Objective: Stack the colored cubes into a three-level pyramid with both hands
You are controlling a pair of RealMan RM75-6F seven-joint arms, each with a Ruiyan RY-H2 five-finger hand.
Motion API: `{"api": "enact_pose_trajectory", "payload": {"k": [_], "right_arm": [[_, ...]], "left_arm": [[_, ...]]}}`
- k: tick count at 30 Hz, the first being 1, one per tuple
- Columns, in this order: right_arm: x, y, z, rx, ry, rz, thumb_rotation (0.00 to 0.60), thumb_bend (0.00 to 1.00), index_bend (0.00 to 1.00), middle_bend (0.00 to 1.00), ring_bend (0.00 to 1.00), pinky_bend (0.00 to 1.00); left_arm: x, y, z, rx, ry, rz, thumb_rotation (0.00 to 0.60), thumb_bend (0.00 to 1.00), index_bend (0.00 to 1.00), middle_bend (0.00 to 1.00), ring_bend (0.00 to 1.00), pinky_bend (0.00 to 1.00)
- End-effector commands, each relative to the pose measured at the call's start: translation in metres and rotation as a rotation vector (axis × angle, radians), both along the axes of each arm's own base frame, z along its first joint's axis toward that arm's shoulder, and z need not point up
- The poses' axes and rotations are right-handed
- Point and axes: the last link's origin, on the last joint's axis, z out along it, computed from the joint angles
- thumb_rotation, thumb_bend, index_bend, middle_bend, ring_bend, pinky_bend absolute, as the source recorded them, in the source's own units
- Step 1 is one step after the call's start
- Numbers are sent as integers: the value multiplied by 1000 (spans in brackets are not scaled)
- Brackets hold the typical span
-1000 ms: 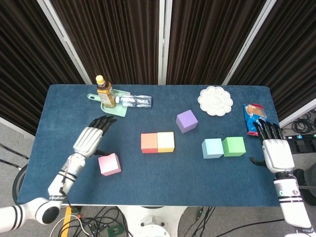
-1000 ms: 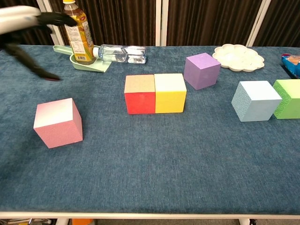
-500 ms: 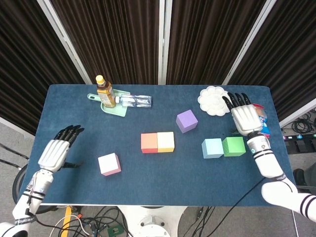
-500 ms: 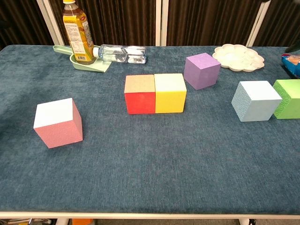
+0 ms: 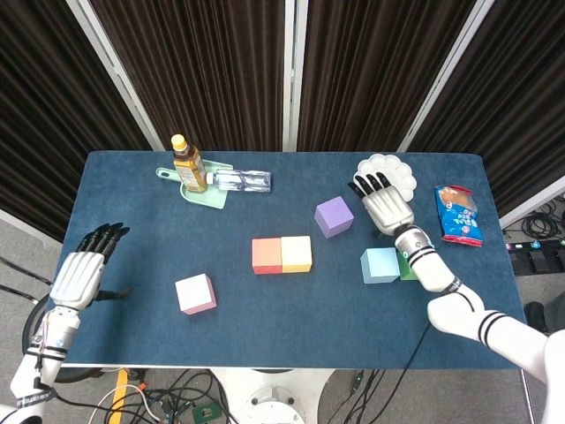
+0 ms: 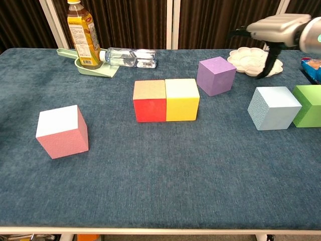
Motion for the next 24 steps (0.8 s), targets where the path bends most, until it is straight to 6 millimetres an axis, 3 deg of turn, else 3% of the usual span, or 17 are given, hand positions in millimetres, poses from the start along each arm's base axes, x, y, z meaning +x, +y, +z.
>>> {"api": "enact_pose_trajectory", "payload": {"k": [1,14,24], "right_arm": [[10,-6,-16,38,3,18,600,0,0,46,0,0],[28,-14,-47,61,-28,31,600,1,0,231,0,0],[35,-15,-37,24,-64,70,600,88,0,406,0,0]], "left_arm": [[-1,0,0,5,4,1,600,1,89,50,0,108],[-11,-4,4,12,-22,20,600,1,89,50,0,107],[-12,-6,2,1,-22,19,600,1,89,50,0,108]]}}
